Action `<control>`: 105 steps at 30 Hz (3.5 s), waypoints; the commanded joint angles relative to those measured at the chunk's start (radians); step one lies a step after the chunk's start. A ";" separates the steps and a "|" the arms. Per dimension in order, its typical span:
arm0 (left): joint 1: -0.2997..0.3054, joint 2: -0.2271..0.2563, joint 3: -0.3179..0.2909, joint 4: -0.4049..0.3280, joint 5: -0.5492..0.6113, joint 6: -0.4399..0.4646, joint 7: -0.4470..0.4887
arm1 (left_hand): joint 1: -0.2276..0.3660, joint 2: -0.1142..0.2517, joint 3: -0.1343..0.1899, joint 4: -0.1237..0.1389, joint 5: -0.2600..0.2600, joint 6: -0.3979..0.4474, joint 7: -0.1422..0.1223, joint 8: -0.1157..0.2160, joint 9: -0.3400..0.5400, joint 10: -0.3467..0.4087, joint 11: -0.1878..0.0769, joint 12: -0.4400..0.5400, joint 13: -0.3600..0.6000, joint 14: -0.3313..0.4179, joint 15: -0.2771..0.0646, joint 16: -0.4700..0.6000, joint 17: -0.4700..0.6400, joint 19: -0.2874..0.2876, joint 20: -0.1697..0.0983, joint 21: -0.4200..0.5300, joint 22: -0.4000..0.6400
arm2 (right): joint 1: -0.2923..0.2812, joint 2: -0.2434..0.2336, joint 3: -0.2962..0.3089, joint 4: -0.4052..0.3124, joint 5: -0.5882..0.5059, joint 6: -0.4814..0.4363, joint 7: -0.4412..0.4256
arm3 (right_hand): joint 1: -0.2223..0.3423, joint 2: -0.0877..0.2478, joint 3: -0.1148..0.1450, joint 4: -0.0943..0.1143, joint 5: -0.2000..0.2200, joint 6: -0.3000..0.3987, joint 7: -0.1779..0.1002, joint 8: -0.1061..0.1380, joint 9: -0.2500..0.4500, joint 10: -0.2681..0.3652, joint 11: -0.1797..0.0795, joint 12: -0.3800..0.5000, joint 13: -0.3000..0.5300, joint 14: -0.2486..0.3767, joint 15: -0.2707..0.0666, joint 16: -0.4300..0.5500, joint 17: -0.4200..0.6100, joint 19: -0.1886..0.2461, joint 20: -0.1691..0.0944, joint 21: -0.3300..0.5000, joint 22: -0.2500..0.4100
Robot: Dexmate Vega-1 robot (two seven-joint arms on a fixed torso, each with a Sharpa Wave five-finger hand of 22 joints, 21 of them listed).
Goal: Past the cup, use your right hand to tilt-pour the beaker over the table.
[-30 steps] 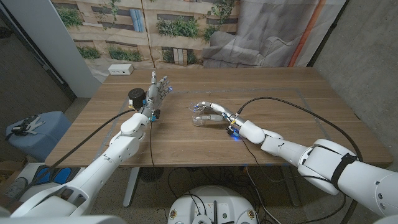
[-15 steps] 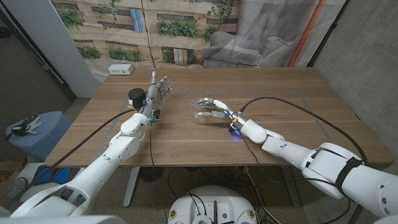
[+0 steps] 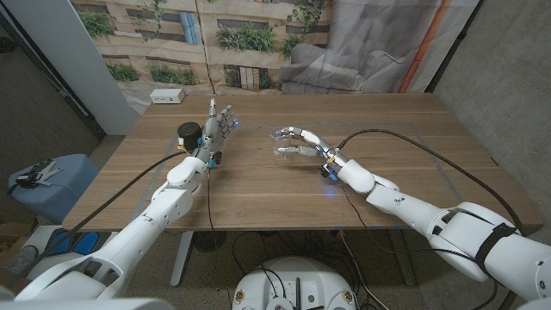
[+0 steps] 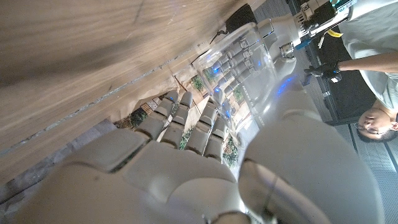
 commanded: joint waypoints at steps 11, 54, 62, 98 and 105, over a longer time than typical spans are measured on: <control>0.000 0.000 0.000 -0.001 0.000 0.001 0.000 | -0.002 0.012 -0.008 0.002 0.010 0.008 -0.003 0.000 0.004 0.006 0.002 -0.001 0.003 0.006 0.003 -0.001 0.002 0.009 -0.006 -0.007 0.001 | -0.039 -0.116 0.066 -0.234 -0.068 -0.130 0.030 | 0.007 0.010 -0.012 0.003 -0.003 0.015 0.014 0.014 0.000 0.043 -0.003 -0.001 0.011 0.033 -0.119 0.023 0.006 0.052 -0.002 0.013 0.003; 0.000 0.000 0.000 -0.001 0.000 0.001 0.000 | -0.001 0.015 -0.015 0.002 0.010 0.009 -0.003 0.000 0.005 0.007 0.002 -0.001 0.003 0.006 0.002 -0.002 0.002 0.010 -0.005 -0.011 0.001 | 0.029 -0.279 0.074 -0.444 -0.264 -0.245 0.110 | 0.011 0.025 -0.032 0.002 -0.005 0.061 0.006 0.041 -0.004 0.100 -0.009 0.004 0.039 0.074 -0.127 0.058 0.011 0.075 0.004 0.006 0.003; 0.000 0.000 0.000 -0.001 0.000 0.001 0.000 | -0.001 0.015 -0.017 0.002 0.011 0.008 -0.004 -0.001 0.005 0.006 0.003 -0.001 0.003 0.006 0.003 -0.002 0.002 0.011 -0.006 -0.012 0.001 | 0.045 -0.303 0.075 -0.474 -0.261 -0.264 0.172 | 0.018 0.032 -0.032 0.000 -0.005 0.063 0.006 0.044 -0.004 0.112 -0.012 0.005 0.044 0.069 -0.128 0.060 0.011 0.071 0.003 0.003 0.003; 0.000 0.001 0.000 -0.001 0.000 0.001 0.000 | -0.001 0.017 -0.023 0.002 0.011 0.007 -0.003 -0.001 0.005 0.007 0.002 -0.001 0.003 0.006 0.002 -0.002 0.002 0.012 -0.005 -0.016 0.002 | 0.072 -0.406 0.060 -0.722 -0.511 -0.458 0.285 | 0.041 0.035 -0.040 -0.005 -0.004 0.088 0.000 0.058 -0.006 0.149 -0.016 0.006 0.067 0.077 -0.128 0.074 0.007 0.050 0.019 -0.004 0.002; 0.000 0.001 0.000 -0.001 0.000 0.001 0.000 | -0.001 0.017 -0.025 0.001 0.011 0.009 -0.004 -0.001 0.005 0.006 0.001 -0.001 0.003 0.006 0.003 -0.002 0.002 0.012 -0.006 -0.017 0.002 | 0.083 -0.406 0.047 -0.742 -0.560 -0.476 0.299 | 0.045 0.039 -0.040 -0.004 -0.003 0.094 0.000 0.062 -0.006 0.159 -0.017 0.007 0.071 0.080 -0.129 0.078 0.007 0.054 0.015 -0.003 0.002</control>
